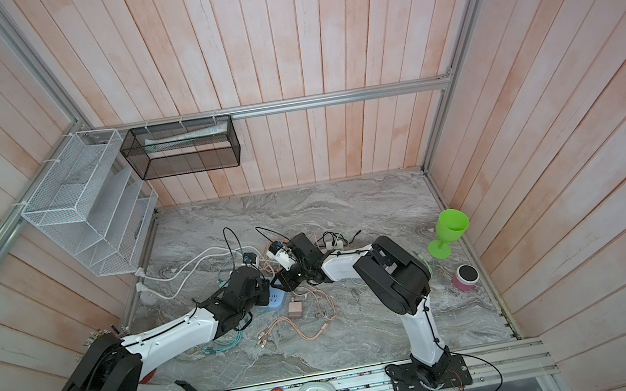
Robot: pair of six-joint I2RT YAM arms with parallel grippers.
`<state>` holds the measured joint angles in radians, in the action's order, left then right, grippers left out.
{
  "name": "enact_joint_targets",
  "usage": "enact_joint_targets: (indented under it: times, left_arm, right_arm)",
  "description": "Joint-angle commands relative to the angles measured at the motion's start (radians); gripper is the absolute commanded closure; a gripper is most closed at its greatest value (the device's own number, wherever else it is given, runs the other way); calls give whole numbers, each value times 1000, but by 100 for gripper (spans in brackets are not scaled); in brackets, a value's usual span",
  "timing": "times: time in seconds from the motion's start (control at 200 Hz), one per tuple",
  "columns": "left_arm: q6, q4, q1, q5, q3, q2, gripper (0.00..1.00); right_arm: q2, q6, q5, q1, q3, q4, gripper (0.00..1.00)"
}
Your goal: Pull the plug off the socket
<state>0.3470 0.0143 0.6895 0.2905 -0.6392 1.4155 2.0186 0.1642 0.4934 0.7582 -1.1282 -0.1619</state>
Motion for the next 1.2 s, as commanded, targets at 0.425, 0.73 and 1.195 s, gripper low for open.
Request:
enact_joint_targets:
  times: [0.425, 0.73, 1.195]
  left_arm:
    - [28, -107, 77, 48, 15, -28, 68]
    - [42, -97, 77, 47, -8, -43, 68]
    - [35, -80, 64, 30, -23, -80, 68]
  right_arm:
    - [143, -50, -82, 15, 57, 360, 64]
    - [146, -49, -88, 16, 61, 363, 64]
    - [143, -49, -100, 20, 68, 364, 65]
